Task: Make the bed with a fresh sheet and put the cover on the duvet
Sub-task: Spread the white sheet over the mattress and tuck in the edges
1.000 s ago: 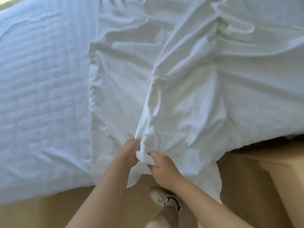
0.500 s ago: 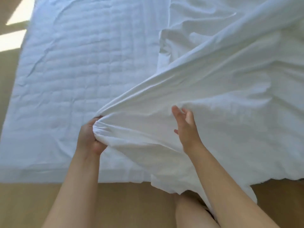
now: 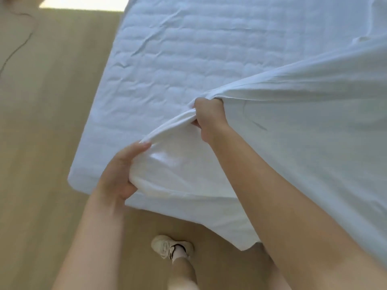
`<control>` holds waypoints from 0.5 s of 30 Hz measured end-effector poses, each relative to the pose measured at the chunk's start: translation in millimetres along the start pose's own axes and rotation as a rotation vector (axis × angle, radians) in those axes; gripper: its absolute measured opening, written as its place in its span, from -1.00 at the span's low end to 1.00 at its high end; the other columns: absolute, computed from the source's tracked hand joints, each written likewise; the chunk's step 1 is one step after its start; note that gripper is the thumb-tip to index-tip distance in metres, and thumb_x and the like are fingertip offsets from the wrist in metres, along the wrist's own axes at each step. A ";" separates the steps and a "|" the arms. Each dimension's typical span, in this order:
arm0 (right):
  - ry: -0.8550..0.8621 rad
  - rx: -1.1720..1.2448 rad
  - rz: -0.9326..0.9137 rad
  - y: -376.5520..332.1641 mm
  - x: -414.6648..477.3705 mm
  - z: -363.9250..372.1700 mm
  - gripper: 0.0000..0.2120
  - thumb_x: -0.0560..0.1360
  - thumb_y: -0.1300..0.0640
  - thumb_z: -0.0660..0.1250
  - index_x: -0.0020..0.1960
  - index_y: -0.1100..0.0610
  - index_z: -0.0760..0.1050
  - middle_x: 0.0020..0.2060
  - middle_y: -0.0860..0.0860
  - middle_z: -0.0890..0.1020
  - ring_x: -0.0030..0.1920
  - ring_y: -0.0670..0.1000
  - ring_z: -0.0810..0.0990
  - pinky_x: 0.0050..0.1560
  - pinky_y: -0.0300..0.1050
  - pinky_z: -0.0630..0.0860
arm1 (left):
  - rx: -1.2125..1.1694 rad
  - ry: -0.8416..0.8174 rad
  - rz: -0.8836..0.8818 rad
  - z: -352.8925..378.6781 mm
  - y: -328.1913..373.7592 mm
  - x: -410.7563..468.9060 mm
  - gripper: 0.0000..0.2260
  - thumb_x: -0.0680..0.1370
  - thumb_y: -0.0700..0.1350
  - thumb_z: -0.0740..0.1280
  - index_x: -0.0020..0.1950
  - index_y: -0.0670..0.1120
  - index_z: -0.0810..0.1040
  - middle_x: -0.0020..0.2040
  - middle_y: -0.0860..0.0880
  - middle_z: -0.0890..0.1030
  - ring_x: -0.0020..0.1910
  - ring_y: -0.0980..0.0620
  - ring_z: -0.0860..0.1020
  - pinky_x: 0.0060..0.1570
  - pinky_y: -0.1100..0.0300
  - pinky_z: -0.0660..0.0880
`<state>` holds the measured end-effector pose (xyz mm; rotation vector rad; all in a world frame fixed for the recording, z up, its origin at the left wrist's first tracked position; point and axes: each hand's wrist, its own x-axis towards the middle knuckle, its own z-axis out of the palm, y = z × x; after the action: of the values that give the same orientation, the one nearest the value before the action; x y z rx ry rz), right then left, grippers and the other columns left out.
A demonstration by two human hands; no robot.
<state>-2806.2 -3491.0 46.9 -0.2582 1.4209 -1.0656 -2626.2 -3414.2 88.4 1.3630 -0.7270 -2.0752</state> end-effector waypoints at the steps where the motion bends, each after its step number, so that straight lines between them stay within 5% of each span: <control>1: 0.002 0.009 -0.001 7.9 -2.9 30.1 -0.80 0.43 0.37 0.12 0.00 0.17 0.35 -0.18 0.10 0.36 -0.21 0.07 0.37 -0.26 -0.09 0.37 | 0.123 0.012 -0.029 -30.4 13.1 -8.7 -0.70 0.30 -0.08 0.44 -0.01 -0.14 0.67 -0.13 -0.15 0.67 -0.18 -0.09 0.66 -0.25 0.15 0.59; 3: 0.024 0.034 0.003 21.5 -8.7 89.5 -0.79 0.43 0.37 0.12 0.01 0.15 0.34 -0.19 0.09 0.35 -0.21 0.06 0.36 -0.26 -0.10 0.35 | 0.412 0.135 -0.070 -89.3 37.1 -18.0 -0.74 0.22 -0.12 0.51 -0.12 -0.16 0.65 -0.19 -0.14 0.67 -0.24 -0.10 0.64 -0.28 0.17 0.55; 7: 0.040 0.122 0.024 43.9 -18.5 191.9 -0.79 0.43 0.39 0.10 -0.05 0.12 0.32 -0.33 0.03 0.35 -0.35 -0.01 0.36 -0.37 -0.20 0.35 | 0.675 0.419 0.036 -185.7 78.4 -19.5 -0.97 0.51 -0.26 0.34 -0.12 -0.21 0.56 -0.22 -0.14 0.53 -0.23 -0.03 0.48 -0.23 0.14 0.35; 15: 0.131 0.237 -0.022 46.3 21.0 332.2 -0.82 0.43 0.37 0.08 -0.08 0.14 0.35 -0.34 0.03 0.39 -0.36 -0.02 0.41 -0.40 -0.22 0.40 | 0.737 0.406 0.134 -308.5 169.2 16.6 -0.93 0.53 -0.27 0.26 -0.13 -0.15 0.51 -0.23 -0.12 0.42 -0.23 -0.02 0.36 -0.18 0.11 0.23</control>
<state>-2498.9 -3625.2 69.1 -0.0337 1.3939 -1.2756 -2319.8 -3588.0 90.3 1.9696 -1.4222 -1.3863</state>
